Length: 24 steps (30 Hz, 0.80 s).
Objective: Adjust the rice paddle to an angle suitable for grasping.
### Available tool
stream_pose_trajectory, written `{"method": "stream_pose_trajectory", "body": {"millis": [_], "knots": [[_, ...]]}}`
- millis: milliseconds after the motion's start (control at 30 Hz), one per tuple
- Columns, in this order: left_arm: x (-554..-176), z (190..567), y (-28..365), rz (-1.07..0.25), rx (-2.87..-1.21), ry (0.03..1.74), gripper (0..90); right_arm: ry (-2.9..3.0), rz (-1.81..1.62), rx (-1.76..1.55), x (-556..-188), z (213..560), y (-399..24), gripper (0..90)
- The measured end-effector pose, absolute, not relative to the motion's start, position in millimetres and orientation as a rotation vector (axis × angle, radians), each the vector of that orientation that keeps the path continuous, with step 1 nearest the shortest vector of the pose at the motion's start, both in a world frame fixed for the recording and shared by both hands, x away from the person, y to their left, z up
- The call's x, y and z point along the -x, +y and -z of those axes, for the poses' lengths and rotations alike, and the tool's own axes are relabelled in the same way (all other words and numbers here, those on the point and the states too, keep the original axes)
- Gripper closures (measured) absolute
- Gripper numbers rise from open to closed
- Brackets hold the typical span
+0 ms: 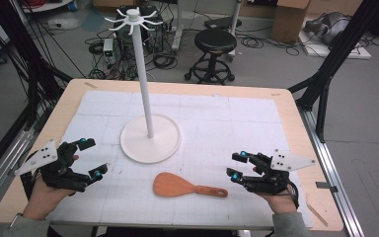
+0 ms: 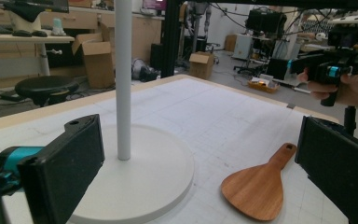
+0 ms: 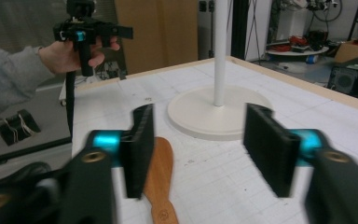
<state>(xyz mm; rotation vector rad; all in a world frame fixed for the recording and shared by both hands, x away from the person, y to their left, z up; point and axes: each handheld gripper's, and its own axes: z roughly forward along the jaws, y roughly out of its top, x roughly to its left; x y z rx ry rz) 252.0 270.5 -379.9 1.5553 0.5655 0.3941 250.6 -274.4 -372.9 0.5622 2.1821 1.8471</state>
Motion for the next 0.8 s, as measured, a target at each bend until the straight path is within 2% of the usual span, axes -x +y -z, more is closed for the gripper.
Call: {"method": "stream_pose_trajectory", "body": {"millis": [67, 100, 267, 367, 800], "knots": [[-252.4, 382.5, 270.6, -0.403, -1.568, 0.572, 1.8, 2.181, -1.838, -0.539, -249.0, 371.8, -273.8, 63.0], [-252.8, 384.3, 270.7, -0.407, -1.573, 0.577, 1.8, 2.181, -1.838, -0.539, -249.0, 371.8, -273.8, 63.0], [-253.4, 387.1, 271.8, -0.413, -1.569, 0.584, 1.8, 2.204, -1.825, -0.507, -248.7, 373.0, -272.5, 82.0], [-253.3, 387.0, 272.0, -0.411, -1.566, 0.586, 1.8, 2.182, -1.839, -0.488, -247.6, 371.8, -273.7, 89.4], [-253.8, 388.6, 271.5, -0.408, -1.574, 0.594, 1.8, 2.221, -1.885, -0.51, -249.0, 379.8, -265.7, 89.4]]}}
